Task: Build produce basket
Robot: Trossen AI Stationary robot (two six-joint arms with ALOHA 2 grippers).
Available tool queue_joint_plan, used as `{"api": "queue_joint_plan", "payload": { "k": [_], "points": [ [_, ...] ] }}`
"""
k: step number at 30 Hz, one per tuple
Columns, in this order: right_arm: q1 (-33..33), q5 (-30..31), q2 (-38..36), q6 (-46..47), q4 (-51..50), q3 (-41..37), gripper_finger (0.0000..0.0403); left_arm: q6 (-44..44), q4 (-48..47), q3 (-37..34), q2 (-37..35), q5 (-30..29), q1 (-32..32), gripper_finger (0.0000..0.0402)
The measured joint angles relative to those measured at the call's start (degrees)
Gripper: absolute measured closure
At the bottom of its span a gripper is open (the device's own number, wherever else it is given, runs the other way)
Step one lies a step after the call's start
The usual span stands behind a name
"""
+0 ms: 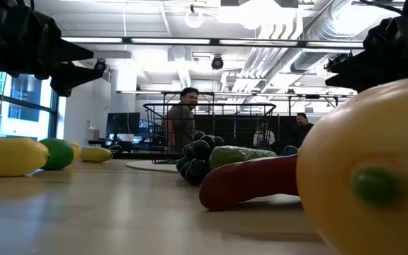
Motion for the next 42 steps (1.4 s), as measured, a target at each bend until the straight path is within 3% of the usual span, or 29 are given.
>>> {"api": "queue_joint_plan", "payload": {
  "k": [27,32,38,42],
  "points": [
    [-0.01,-0.01,0.01,-0.02,0.00,0.02,0.0229,-0.52,0.00,0.00,0.02,0.00,0.02,0.0108],
    [-0.01,-0.01,0.00,0.00,0.00,0.00,0.0229,-9.62,0.02,0.00,0.00,-1.19,0.00,0.0108],
    [0.00,-0.02,0.01,-0.01,-0.01,0.01,0.0229,-29.15,0.46,0.00,0.00,-3.55,0.00,0.0108],
    [-0.02,0.00,0.00,-0.02,-0.02,0.00,0.0229,-35.08,0.66,0.00,0.02,-4.83,0.00,0.0108]
  ]
}}
